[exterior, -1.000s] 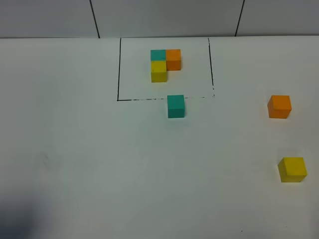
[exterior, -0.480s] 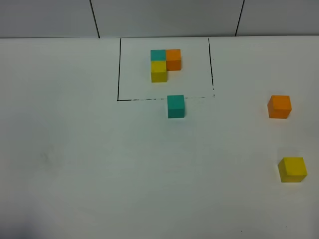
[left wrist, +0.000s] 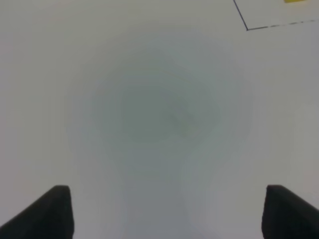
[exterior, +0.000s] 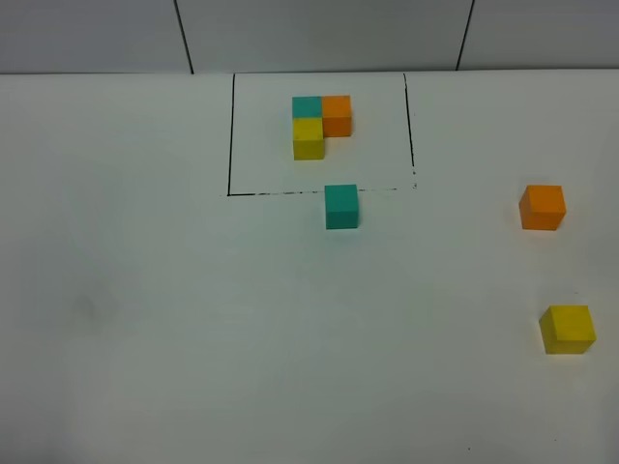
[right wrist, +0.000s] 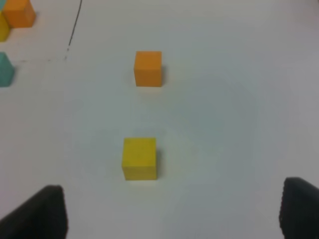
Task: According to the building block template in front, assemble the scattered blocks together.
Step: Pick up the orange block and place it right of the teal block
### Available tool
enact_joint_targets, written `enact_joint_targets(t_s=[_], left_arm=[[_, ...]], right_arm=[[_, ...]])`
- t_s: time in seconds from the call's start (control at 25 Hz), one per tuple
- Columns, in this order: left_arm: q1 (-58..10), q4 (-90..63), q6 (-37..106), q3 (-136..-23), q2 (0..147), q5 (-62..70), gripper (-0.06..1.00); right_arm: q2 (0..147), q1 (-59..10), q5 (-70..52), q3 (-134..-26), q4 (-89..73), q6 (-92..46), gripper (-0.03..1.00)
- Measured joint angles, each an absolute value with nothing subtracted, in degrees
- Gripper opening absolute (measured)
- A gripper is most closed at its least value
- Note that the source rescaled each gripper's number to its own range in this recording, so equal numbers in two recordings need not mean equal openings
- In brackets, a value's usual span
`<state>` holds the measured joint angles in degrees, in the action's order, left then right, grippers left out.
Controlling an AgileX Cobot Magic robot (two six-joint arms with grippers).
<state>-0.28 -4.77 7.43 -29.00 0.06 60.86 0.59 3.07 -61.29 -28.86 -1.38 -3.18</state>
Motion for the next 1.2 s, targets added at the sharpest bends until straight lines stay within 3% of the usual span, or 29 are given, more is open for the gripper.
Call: enact_joint_targets(t_s=[1.2], left_arm=[[-0.3, -4.6, 6.3, -29.0, -0.3, 60.9, 0.83]], right_arm=[[0.6, 3.1, -61.3, -28.9, -1.4, -3.2, 0.73]])
